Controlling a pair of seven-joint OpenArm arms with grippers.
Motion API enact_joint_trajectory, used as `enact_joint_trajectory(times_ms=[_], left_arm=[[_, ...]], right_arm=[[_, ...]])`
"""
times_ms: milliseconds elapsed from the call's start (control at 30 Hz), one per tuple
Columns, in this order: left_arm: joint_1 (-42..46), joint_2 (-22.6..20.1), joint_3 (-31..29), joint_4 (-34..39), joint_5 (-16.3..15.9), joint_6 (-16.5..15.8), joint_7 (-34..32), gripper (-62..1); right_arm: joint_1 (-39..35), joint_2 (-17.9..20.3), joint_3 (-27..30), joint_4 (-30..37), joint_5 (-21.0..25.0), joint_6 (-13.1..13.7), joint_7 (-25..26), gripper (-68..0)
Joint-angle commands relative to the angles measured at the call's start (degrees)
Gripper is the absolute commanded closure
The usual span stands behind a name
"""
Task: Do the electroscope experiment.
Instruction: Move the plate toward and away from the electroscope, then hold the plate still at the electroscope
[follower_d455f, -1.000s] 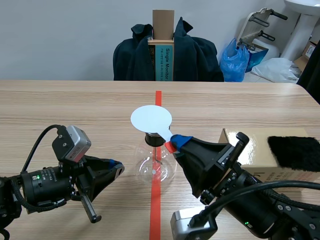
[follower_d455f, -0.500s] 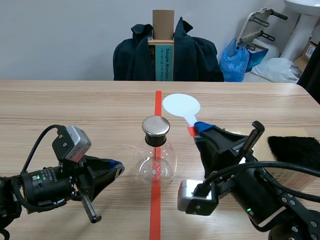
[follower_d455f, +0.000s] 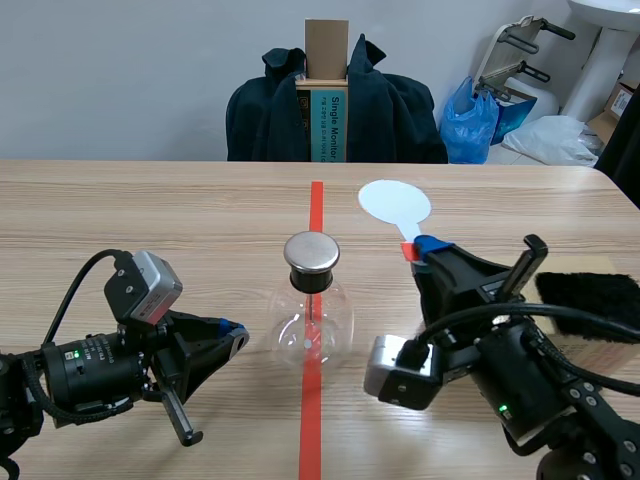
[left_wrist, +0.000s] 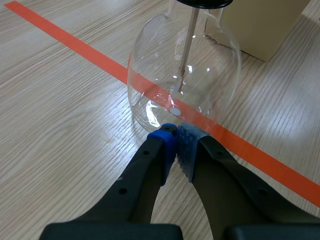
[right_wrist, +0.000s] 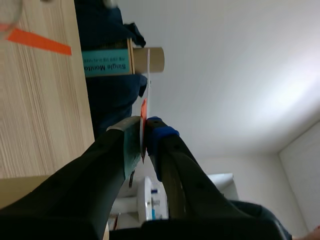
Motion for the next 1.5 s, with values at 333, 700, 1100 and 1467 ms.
enact_joint_trajectory(times_ms=[333, 700, 1100, 1467], left_arm=[[-0.48, 0.02, -0.11, 1.11, -0.57, -0.11, -0.92, -2.7], [-0.48, 0.00, -0.11, 1.11, -0.57, -0.11, -0.92, -2.7], [-0.48, 0.00, -0.11, 1.11, -0.57, -0.11, -0.92, -2.7], [-0.48, 0.00, -0.11, 1.11, -0.57, -0.11, -0.92, -2.7]], right_arm=[[0.94, 0.46, 0.39, 0.83, 0.09, -0.59, 14.43, -0.8], [0.94, 0.46, 0.39, 0.83, -0.07, -0.59, 20.33, -0.8], [0.94, 0.46, 0.39, 0.83, -0.07, -0.59, 20.31, -0.8], [0.92, 0.46, 0.39, 0.83, -0.07, -0.59, 19.63, -0.8]])
